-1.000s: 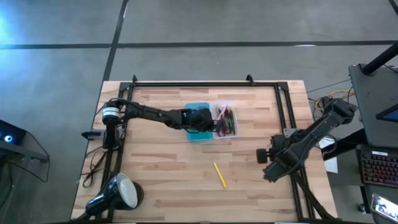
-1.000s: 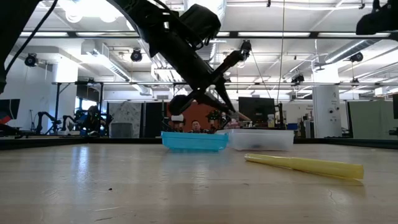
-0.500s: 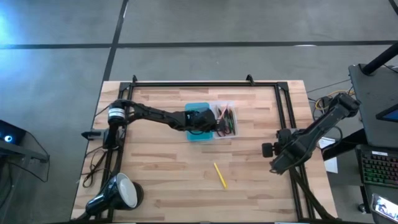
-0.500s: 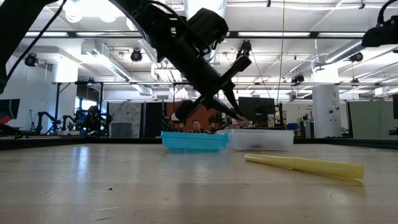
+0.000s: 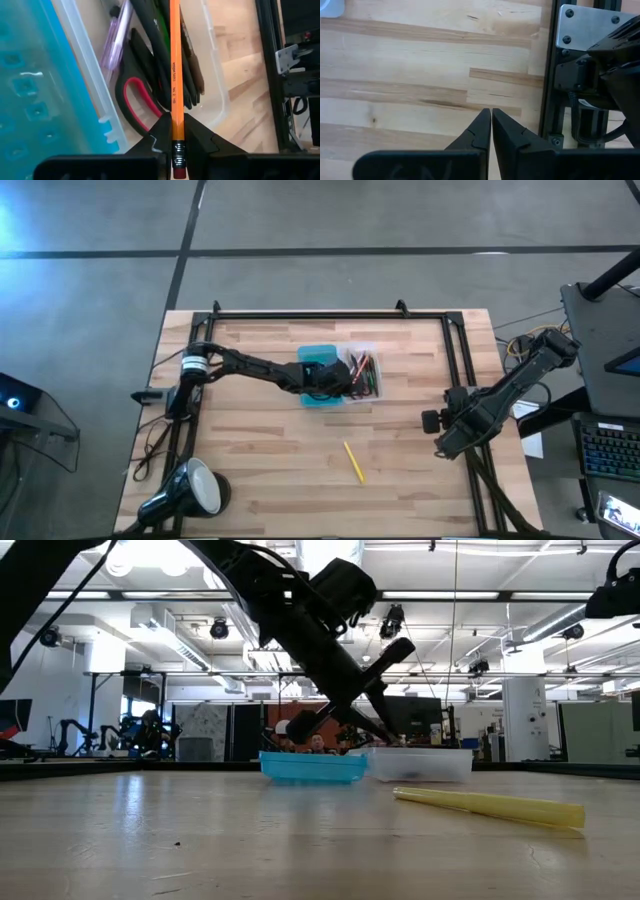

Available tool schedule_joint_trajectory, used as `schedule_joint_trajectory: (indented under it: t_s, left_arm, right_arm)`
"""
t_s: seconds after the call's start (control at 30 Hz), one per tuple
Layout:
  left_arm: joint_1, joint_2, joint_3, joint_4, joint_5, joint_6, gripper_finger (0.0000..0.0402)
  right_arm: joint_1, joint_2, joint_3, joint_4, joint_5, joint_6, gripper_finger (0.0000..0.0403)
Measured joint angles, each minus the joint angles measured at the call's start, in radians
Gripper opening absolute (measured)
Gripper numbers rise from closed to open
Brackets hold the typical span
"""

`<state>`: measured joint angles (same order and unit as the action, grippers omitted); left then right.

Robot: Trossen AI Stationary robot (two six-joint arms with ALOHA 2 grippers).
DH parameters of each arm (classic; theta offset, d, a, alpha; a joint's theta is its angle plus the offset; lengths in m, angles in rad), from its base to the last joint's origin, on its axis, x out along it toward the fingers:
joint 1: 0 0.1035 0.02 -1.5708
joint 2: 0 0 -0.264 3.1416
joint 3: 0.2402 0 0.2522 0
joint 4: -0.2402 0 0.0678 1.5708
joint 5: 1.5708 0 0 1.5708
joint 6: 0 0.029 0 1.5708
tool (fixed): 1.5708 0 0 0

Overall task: Pick & place school supplies into a supply box
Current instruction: Put the orange pencil into the blue supply box, then put the yellow pen into the blue supply box

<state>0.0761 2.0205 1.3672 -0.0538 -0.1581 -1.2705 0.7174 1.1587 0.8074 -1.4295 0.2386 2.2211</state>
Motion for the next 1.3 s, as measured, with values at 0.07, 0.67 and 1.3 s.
schedule_joint_trajectory:
  t_s: [0.07, 0.67, 1.3]
  left_arm:
    - [0.000, 0.000, 0.001, 0.002, -0.011, -0.006, 0.0011]
    - [-0.005, -0.015, 0.002, -0.001, 0.064, 0.164, 0.0077]
    - [-0.064, -0.173, -0.033, -0.404, 0.414, 1.245, 0.0078]
  right_arm:
    - [0.000, 0.000, 0.000, 0.000, 0.000, 0.000, 0.0009]
    - [0.000, 0.000, -0.006, 0.042, 0.003, -0.059, 0.0009]
    - [-0.194, 0.268, -0.001, 0.863, -0.080, -0.570, 0.0132]
